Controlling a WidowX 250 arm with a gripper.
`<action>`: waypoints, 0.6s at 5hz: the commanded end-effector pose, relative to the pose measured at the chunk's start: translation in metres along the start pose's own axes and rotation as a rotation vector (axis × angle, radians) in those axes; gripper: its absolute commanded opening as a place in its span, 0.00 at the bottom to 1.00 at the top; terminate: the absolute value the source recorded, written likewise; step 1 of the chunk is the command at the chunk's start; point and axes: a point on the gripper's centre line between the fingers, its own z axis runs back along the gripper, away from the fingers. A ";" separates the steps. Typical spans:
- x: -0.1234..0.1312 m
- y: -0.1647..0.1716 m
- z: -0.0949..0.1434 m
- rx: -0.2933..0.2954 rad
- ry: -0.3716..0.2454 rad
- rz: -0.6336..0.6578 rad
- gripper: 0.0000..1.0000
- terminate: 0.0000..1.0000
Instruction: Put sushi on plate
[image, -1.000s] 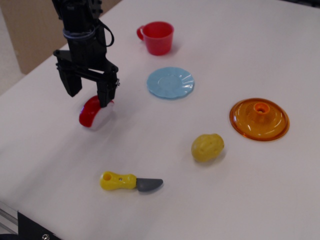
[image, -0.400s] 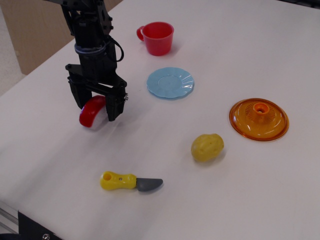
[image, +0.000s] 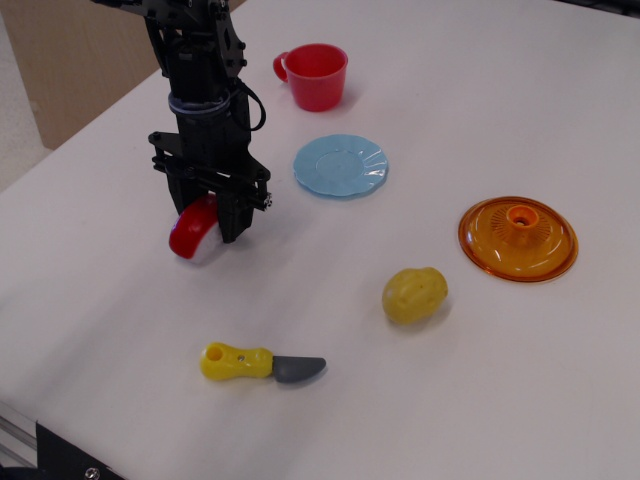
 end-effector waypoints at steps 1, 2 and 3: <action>0.020 -0.027 0.036 0.018 -0.099 -0.028 0.00 0.00; 0.045 -0.048 0.051 0.007 -0.145 -0.060 0.00 0.00; 0.069 -0.061 0.058 0.005 -0.173 -0.073 0.00 0.00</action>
